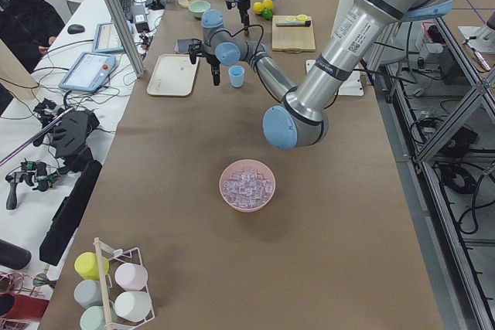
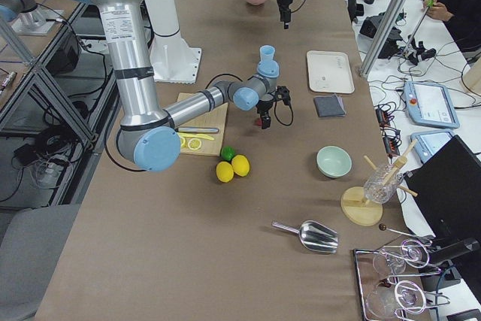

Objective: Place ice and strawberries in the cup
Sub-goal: 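Grasp the red strawberry with the right gripper while the left arm draws back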

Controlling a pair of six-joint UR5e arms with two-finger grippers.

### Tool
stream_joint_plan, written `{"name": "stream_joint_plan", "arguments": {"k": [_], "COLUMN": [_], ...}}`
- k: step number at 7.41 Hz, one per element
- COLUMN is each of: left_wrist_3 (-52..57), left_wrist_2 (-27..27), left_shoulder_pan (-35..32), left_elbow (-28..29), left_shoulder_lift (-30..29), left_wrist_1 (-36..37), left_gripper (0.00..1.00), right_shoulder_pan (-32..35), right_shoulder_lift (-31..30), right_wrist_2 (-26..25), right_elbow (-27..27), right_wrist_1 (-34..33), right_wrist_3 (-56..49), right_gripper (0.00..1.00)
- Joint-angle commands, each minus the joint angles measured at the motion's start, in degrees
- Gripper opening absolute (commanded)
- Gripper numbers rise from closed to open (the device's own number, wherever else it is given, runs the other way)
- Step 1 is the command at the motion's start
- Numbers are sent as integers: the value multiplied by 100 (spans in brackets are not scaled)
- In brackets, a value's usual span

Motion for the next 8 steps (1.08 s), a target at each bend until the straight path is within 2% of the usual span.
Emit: {"name": "stream_joint_plan", "arguments": {"k": [1, 4, 7, 8], "left_wrist_3": [8, -1, -1, -1], "left_wrist_2": [4, 13, 21, 21], "left_shoulder_pan": [-12, -4, -12, -4], "left_elbow": [15, 15, 15, 15], "left_shoulder_lift": [1, 1, 1, 1], "left_wrist_1": [3, 3, 3, 3], "left_gripper": [96, 96, 96, 96], "right_shoulder_pan": [-95, -157, -254, -254], "right_shoulder_lift": [8, 8, 8, 8], "right_wrist_2": [-9, -18, -36, -53], "right_elbow": [-64, -81, -64, -55], "right_wrist_1": [57, 57, 66, 66], "right_wrist_3": [184, 289, 448, 439], "right_gripper": [88, 77, 71, 61]}}
